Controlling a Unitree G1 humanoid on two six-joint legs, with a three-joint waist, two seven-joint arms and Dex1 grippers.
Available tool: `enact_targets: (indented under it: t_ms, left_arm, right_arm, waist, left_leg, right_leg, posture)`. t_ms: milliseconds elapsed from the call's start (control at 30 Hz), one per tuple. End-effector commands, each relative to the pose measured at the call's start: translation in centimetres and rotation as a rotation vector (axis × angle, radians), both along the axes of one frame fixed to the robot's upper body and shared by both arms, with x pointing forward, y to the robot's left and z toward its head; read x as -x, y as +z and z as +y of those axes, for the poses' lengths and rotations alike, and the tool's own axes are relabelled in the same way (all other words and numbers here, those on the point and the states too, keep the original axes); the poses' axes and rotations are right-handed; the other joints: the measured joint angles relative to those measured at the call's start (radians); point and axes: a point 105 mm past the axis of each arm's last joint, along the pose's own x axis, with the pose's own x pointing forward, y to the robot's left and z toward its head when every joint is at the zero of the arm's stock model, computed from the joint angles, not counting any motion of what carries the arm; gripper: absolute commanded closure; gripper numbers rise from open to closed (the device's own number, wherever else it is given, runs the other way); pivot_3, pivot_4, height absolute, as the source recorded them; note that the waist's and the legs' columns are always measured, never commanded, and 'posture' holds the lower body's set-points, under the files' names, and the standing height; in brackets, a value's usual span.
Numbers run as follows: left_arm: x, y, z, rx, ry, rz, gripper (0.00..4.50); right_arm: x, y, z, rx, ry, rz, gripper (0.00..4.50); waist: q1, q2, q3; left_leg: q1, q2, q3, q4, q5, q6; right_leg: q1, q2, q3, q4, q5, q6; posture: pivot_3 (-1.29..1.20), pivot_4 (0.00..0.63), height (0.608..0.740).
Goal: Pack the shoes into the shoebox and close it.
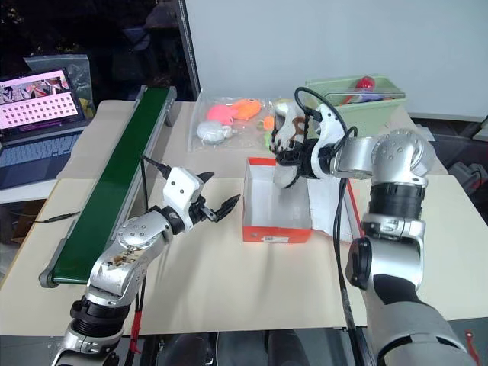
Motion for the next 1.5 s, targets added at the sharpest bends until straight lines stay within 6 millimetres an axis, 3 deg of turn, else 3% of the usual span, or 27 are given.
enact_targets:
  t_ms: [33,233,433,733,767,1033,1500]
  left_arm:
    - [0.8,1.2,-0.9,0.016,-0.064,-0.056,0.05]
    - [3.4,1.6,-0.2,-0.05,-0.259,-0.1,0.05]
    - [4.7,1.2,1.6,-0.191,-0.384,-0.107,0.05]
    - [4.4,1.3,1.6,-0.228,-0.394,-0.138,0.05]
    - [4.4,1.3,1.5,-0.226,-0.394,-0.137,0.02]
    - [4.3,1.3,1.4,-0.228,-0.398,-0.139,0.0]
    - [2.5,1.8,1.9,-0.198,-0.311,-0.164,0.0]
  right_arm:
    - [0.3,-2.2,-1.2,0.064,-0.029,0.109,3.46]
    - [0.2,-5.7,-2.6,0.124,-0.076,0.238,3.46]
    - [-0.8,-6.4,-3.0,0.129,-0.091,0.24,3.46]
    - [-1.4,-7.1,-2.5,0.14,-0.069,0.239,3.46]
    - [-1.4,-7.1,-2.5,0.144,-0.067,0.238,3.07]
    - [-1.5,-5.9,-1.8,0.151,-0.022,0.206,0.44]
    - [-1.5,1.0,1.5,0.195,0.084,-0.08,0.44]
  waist:
    - [0.001,0.0,0.0]
    - [-0.003,0.0,0.0]
    - [-0.004,0.001,0.001]
    - [-0.003,0.002,0.001]
    - [-0.003,0.002,0.001]
    - [-0.002,0.002,0.001]
    - [-0.003,0.002,0.001]
  left_leg:
    - [-0.001,0.0,0.0,0.0,0.0,0.0]
    - [-0.001,-0.001,0.0,0.0,0.0,0.0]
    - [0.0,0.0,0.001,0.0,0.0,0.0]
    - [0.0,0.0,0.001,0.0,0.0,0.0]
    - [0.0,0.0,0.001,0.0,0.0,0.0]
    - [0.0,0.0,0.001,0.0,0.0,0.0]
    - [0.0,0.0,0.0,0.0,0.0,0.0]
  right_leg:
    - [0.0,0.0,0.0,0.0,0.0,0.0]
    - [-0.001,0.0,0.0,0.0,0.0,0.0]
    - [-0.001,0.001,0.0,0.0,0.0,0.0]
    - [-0.001,0.001,0.0,0.0,0.0,0.0]
    - [-0.001,0.001,0.0,0.0,0.0,0.0]
    - [-0.001,0.001,0.0,0.0,0.0,0.0]
    - [-0.001,0.001,0.0,0.001,0.0,0.0]
  posture:
    - [0.0,0.15,0.729]
    - [0.0,0.15,0.729]
    - [0.0,0.15,0.729]
    - [0.0,0.15,0.729]
    - [0.0,0.15,0.729]
    - [0.0,0.15,0.729]
    - [0.0,0.15,0.729]
